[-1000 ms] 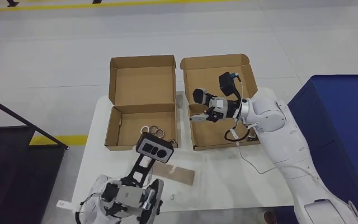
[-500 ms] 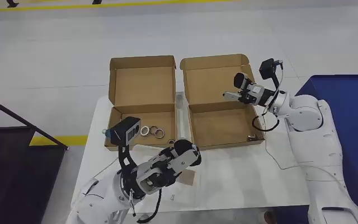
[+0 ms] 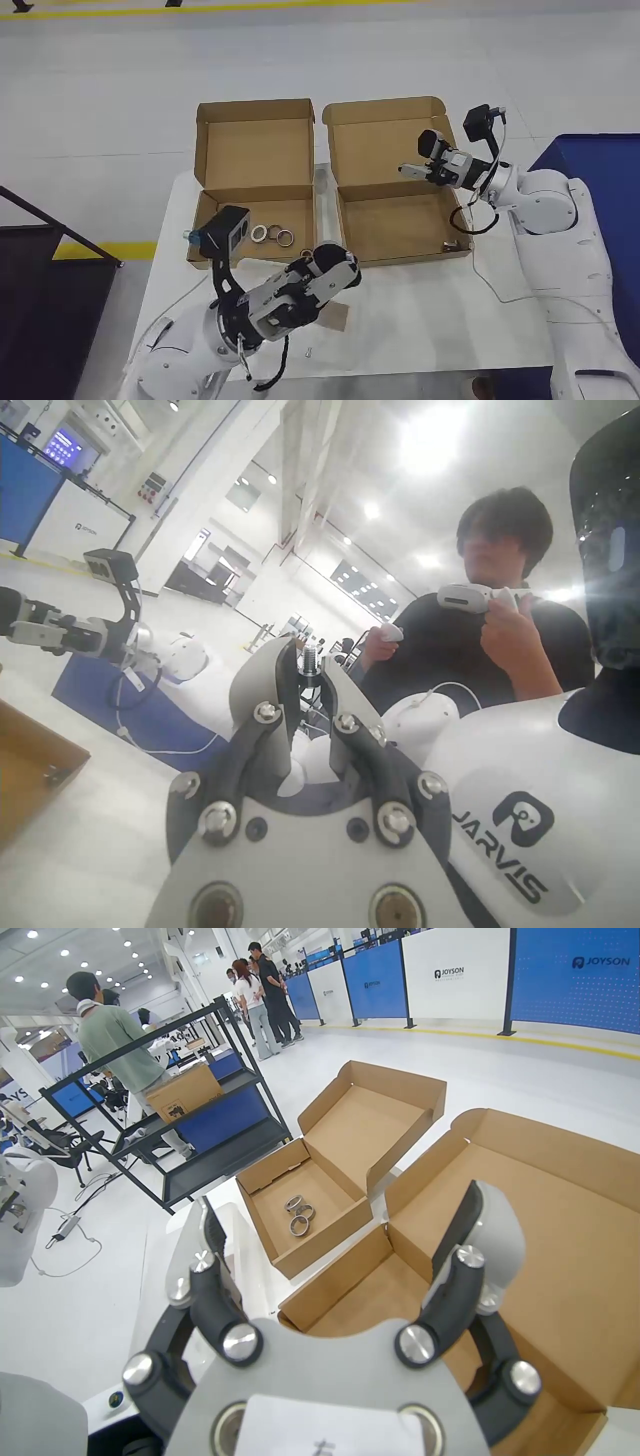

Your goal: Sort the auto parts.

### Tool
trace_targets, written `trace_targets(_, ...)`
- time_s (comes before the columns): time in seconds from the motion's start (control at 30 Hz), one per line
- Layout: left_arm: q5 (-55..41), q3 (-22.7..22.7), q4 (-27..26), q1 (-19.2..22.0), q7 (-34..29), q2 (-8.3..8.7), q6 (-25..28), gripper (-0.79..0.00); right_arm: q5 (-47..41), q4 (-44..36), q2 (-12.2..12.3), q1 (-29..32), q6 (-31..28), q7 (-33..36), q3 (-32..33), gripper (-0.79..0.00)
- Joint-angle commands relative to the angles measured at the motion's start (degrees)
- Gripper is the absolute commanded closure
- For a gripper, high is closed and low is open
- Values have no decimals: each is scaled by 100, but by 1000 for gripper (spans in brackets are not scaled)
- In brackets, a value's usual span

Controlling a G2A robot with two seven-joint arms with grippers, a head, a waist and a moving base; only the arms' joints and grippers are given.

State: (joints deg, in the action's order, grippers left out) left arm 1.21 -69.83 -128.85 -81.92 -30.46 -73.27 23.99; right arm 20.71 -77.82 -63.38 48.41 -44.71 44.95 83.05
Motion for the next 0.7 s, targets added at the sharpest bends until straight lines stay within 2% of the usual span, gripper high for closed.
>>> trace_targets(0.0,721,127,51,278,81,-15,-377,0,0,0,0,0,0,0,0,-785)
trace_targets(0.13,2135,894,668,1209,406,-139,-1112,0,0,0,0,0,0,0,0,-785)
trace_targets(0.23,3896,1685,1504,2086,734,-286,-1790,0,0,0,0,0,0,0,0,-785)
trace_targets(0.33,5126,2481,2522,2743,1308,-489,-2284,0,0,0,0,0,0,0,0,-785)
trace_targets(0.47,5691,3080,3791,3475,1452,-785,-3063,0,0,0,0,0,0,0,0,-785)
trace_targets(0.67,5658,3372,4681,3998,782,-1054,-3383,0,35,-17,6,32,119,-122,49,-785)
